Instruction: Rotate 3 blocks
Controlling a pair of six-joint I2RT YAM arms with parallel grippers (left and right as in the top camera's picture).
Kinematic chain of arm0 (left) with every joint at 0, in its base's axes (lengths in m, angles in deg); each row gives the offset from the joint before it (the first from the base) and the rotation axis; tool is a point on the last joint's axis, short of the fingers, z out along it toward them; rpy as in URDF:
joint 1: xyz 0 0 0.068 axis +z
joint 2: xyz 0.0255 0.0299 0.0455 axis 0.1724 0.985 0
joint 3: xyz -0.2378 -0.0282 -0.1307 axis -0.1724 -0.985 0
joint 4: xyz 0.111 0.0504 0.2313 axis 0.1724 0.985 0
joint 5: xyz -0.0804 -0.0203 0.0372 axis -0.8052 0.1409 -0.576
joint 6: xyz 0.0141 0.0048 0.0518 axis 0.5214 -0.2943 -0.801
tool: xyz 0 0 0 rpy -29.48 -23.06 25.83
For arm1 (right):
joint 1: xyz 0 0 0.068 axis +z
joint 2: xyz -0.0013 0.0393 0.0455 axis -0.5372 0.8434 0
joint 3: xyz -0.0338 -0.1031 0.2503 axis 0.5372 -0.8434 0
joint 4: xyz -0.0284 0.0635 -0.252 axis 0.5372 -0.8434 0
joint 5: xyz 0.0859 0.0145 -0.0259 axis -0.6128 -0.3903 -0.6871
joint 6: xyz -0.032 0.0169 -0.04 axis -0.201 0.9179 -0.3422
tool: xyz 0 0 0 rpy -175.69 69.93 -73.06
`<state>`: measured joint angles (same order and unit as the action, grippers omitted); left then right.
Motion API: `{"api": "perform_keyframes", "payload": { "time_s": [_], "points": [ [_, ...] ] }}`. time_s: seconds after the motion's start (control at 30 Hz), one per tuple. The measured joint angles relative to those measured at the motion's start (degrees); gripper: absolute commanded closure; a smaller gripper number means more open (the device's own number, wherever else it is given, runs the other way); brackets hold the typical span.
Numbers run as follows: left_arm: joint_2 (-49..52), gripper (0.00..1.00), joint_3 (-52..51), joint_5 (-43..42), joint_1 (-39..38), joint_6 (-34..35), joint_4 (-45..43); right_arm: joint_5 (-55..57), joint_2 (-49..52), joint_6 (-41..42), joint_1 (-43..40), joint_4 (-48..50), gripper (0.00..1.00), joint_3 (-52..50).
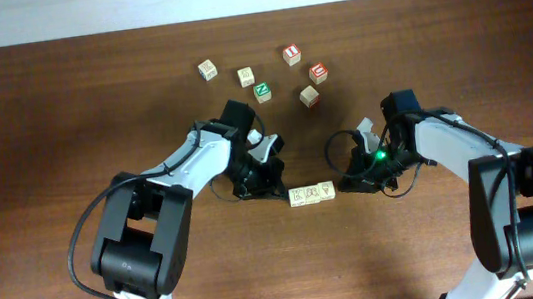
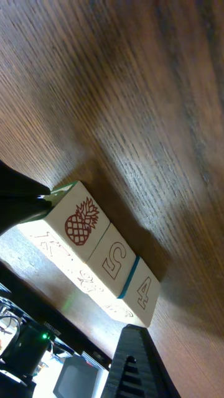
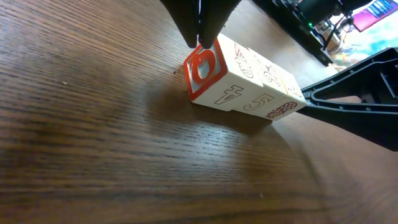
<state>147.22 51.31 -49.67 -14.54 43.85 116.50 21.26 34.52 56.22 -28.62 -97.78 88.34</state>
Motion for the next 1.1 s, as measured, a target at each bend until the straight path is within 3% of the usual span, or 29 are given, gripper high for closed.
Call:
{"api": "perform_keyframes", "payload": {
  "time_s": [0.4,1.1],
  "points": [
    [0.0,1.00,0.0,0.2,0.1,1.2,0.0,2.7,0.0,-0.4,3.5,4.5,0.96,-1.6],
    [0.0,1.00,0.0,2.2,0.6,3.8,-0.6,1.9,-0.9,-2.7,5.3,4.2,0.96,-1.6]
  ]
}}
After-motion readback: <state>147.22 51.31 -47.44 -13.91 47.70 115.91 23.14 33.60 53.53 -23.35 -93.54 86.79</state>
